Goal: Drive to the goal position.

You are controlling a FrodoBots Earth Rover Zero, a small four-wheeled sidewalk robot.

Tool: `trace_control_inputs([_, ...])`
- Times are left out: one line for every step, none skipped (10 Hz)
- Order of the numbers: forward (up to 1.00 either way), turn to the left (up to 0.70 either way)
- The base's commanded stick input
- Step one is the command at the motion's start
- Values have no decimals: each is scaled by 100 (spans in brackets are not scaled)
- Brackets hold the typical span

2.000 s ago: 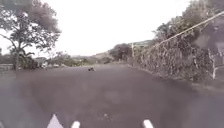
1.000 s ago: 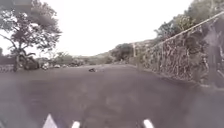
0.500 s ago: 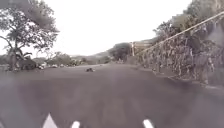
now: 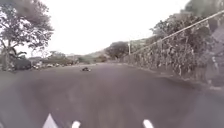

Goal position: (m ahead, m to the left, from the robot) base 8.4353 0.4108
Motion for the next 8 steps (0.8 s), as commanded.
trace_control_inputs([50, 0])
trace_control_inputs([50, 0])
trace_control_inputs([50, 0])
trace_control_inputs([50, 0])
trace_control_inputs([50, 0])
trace_control_inputs([50, 0])
trace_control_inputs([50, 0])
trace_control_inputs([50, 0])
